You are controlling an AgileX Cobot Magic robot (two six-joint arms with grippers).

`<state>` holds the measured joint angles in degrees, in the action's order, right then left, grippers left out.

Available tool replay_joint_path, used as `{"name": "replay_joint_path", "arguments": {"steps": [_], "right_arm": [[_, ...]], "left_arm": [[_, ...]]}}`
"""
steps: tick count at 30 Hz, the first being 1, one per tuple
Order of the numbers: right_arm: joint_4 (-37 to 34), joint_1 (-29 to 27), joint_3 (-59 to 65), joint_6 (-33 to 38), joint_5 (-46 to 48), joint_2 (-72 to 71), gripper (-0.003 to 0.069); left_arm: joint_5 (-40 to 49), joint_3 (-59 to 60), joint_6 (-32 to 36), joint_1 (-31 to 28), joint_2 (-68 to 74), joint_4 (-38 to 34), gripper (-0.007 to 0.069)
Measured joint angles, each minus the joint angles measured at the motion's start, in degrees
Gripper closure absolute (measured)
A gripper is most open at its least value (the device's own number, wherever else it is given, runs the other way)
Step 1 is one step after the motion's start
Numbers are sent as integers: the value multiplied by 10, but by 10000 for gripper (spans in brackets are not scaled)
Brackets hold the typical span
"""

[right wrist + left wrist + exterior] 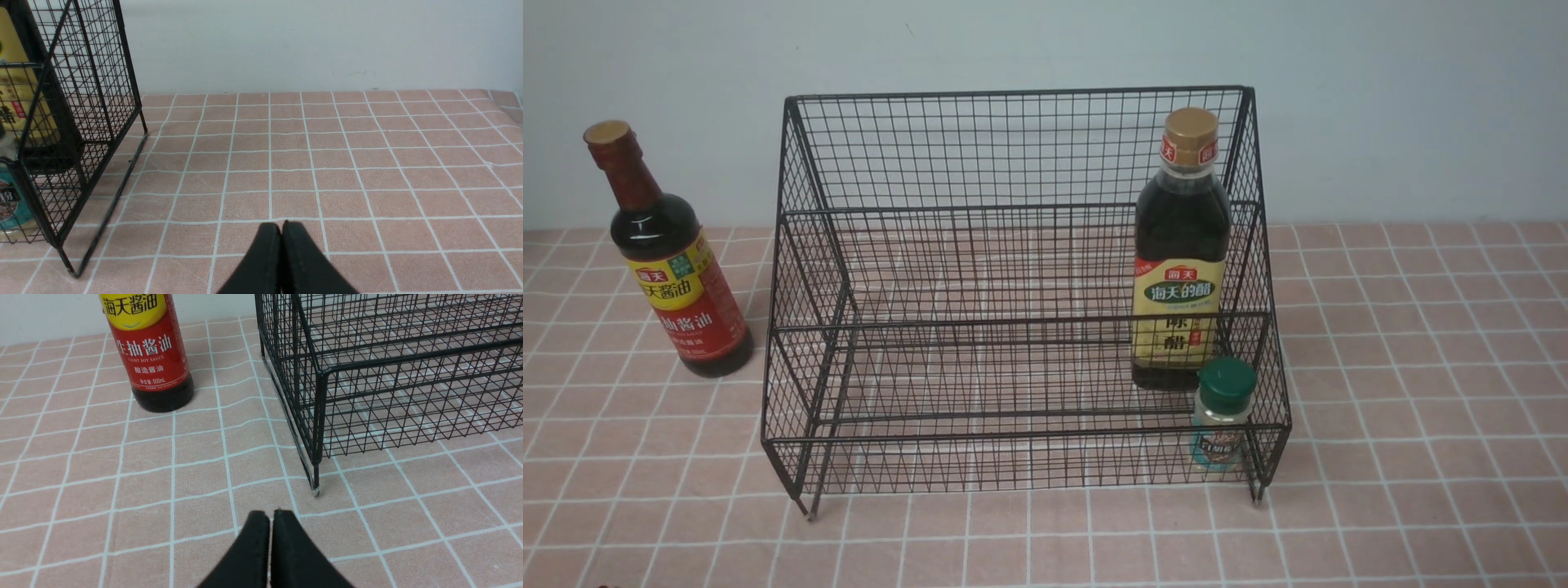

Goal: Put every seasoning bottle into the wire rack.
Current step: Use the left arm to grab the condiment bottle closest to it

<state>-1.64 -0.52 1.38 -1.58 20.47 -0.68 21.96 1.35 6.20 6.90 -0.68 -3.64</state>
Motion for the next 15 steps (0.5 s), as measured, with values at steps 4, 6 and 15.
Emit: {"name": "replay_joint_path", "arguments": {"steps": [4, 6, 15], "right_arm": [[0, 0, 0, 0, 0, 0, 673], [-1, 0, 0, 0, 0, 0, 673], [-1, 0, 0, 0, 0, 0, 673]], "left_arm": [[-43, 3, -4, 0, 0, -39, 631], [-99, 3, -15, 0, 0, -87, 631], [-436, 3, -32, 0, 0, -245, 631]]}}
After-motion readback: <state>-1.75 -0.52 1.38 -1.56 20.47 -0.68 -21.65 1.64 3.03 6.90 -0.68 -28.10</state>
